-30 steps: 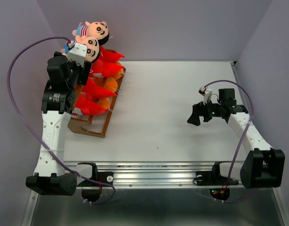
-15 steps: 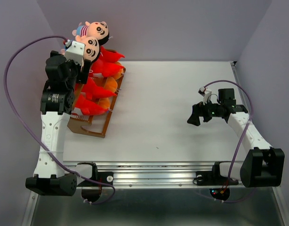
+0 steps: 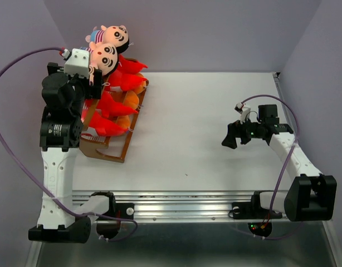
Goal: Place and organize the stuffed toys onto the shelf
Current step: Place the stuffed toy onto shelf
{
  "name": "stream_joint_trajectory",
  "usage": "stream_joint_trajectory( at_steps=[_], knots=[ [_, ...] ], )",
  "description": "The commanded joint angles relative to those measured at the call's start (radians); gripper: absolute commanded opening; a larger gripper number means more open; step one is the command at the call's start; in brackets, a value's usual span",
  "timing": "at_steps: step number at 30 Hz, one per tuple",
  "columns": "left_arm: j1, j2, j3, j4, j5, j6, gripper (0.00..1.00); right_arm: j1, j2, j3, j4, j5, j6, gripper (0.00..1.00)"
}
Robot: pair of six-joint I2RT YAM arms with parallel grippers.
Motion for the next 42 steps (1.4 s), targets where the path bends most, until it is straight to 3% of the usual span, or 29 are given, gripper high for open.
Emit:
stream_joint_trajectory(
  at_steps=[1,7,14,23,28,32,42],
  knots=[
    [0.003,-0.140,-0.019,0.156,0.142,-0.096,0.99,-0.018,-0.035,0.002,0.041,0.020,-0.003,1.00],
    [0.001,-0.356,-0.215,0.382,0.359,-0.329,0.99,-0.027,-0.074,0.089,0.022,0.052,0.069,1.00],
    [0.001,-0.505,-0.357,0.388,0.497,-0.541,0.99,-0.027,-0.183,0.240,0.022,0.305,0.173,1.00],
    [0.001,-0.718,-0.472,0.316,0.511,-0.604,0.99,-0.027,-0.392,0.223,0.084,0.507,0.259,1.00],
    [0.001,-0.763,-0.490,0.235,0.522,-0.592,0.99,-0.027,-0.532,0.157,0.144,0.517,0.302,1.00],
    [0.001,-0.786,-0.499,0.201,0.522,-0.581,0.99,-0.027,-0.551,0.180,0.088,0.482,0.328,1.00],
    [0.001,-0.801,-0.507,0.184,0.525,-0.586,0.99,-0.027,-0.575,0.168,0.109,0.617,0.307,1.00]
  ],
)
